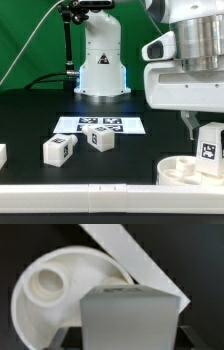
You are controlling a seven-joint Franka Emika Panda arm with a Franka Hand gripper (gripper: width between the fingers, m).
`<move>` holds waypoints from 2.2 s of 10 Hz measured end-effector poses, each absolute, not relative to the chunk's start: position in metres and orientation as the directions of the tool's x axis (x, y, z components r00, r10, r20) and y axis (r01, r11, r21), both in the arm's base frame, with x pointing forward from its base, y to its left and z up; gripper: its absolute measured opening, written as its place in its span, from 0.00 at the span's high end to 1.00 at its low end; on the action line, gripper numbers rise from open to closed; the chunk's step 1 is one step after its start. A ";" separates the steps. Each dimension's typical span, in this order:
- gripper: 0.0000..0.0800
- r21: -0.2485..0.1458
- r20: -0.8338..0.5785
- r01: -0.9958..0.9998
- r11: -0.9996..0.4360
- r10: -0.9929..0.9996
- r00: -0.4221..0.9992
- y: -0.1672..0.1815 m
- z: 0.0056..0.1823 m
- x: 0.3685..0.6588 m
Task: Assemble stool
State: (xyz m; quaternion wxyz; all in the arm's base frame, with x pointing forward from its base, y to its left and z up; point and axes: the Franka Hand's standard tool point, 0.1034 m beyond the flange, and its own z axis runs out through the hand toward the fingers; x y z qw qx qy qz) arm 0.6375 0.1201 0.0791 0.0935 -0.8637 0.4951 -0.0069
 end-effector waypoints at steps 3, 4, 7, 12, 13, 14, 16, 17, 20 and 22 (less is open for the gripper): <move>0.57 -0.163 -0.138 -0.932 -0.324 -0.928 0.347 0.120 0.079 0.638; 0.57 -0.161 -0.151 -0.944 -0.287 -0.938 0.311 0.119 0.079 0.639; 0.46 -0.159 -0.163 -0.953 -0.256 -0.946 0.281 0.119 0.078 0.639; 0.19 -0.180 -0.147 -0.827 -0.533 -0.817 0.558 0.135 0.104 0.649; 0.19 -0.186 -0.136 -0.788 -0.587 -0.779 0.612 0.134 0.102 0.648; 0.19 -0.196 -0.121 -0.738 -0.646 -0.731 0.672 0.134 0.101 0.648; 0.19 -0.215 -0.059 -0.594 -0.775 -0.597 0.800 0.136 0.099 0.649; 0.19 -0.211 -0.011 -0.469 -0.857 -0.478 0.878 0.139 0.099 0.650; 0.19 -0.194 0.084 -0.110 -0.975 -0.128 0.988 0.141 0.101 0.652; 0.19 -0.179 0.108 0.011 -0.984 -0.009 0.994 0.140 0.101 0.653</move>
Offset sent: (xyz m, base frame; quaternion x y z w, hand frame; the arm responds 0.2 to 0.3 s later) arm 0.0046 -0.0100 -0.0112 -0.0192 -0.0141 0.1616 0.9866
